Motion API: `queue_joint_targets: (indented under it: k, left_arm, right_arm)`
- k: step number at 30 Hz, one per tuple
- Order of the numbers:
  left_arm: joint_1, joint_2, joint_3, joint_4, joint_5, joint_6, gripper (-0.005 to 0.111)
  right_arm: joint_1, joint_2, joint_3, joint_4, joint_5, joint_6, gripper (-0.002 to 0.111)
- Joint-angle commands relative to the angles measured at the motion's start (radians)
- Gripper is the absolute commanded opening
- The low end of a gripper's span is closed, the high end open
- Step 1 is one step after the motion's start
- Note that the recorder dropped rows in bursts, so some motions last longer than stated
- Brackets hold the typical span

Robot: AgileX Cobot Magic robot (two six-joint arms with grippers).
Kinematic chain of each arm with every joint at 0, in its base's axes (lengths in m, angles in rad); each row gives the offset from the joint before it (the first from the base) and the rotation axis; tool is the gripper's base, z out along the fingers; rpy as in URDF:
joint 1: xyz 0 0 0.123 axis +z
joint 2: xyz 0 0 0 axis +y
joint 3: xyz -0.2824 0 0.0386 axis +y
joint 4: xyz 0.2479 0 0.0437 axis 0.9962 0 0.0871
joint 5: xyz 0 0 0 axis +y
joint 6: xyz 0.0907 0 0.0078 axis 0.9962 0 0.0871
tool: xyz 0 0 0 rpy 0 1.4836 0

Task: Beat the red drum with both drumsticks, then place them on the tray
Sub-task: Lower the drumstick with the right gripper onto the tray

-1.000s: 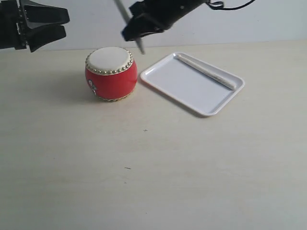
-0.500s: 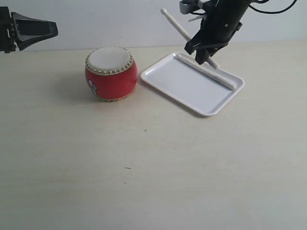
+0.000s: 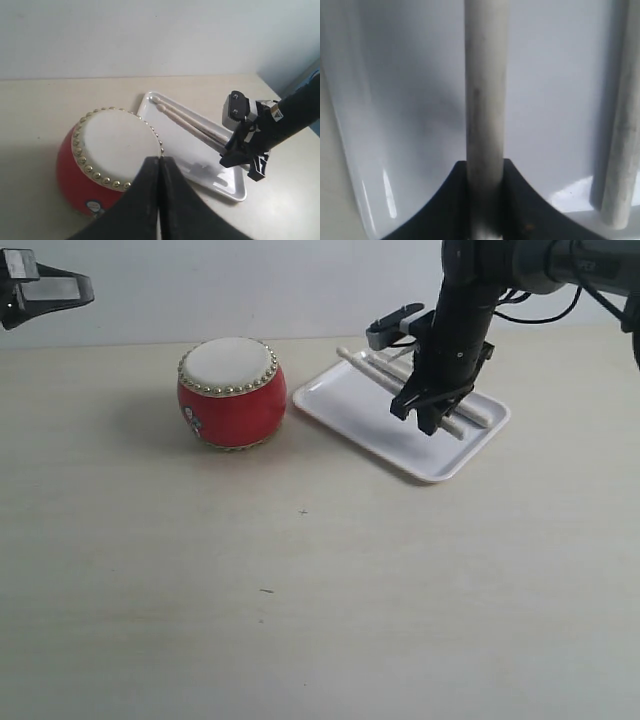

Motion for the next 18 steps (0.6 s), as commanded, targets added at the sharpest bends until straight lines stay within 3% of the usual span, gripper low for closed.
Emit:
queue_joint_targets:
  k: [1,6,18]
  left_arm:
    - [-0.084,-0.061,0.011,0.035,-0.127,0.006,0.0]
    - [-0.138,-0.073,0.011,0.038,-0.15,0.006,0.0]
    - [-0.141,-0.073,0.011,0.038,-0.165,0.006,0.0]
  right_arm:
    - [0.024,0.012,-0.011,-0.088,0.03,0.008,0.0]
    - [0.044,0.012,-0.017,-0.186,0.045,0.05,0.0]
    - [0.151,0.012,-0.017,-0.42,0.045,0.057,0.0]
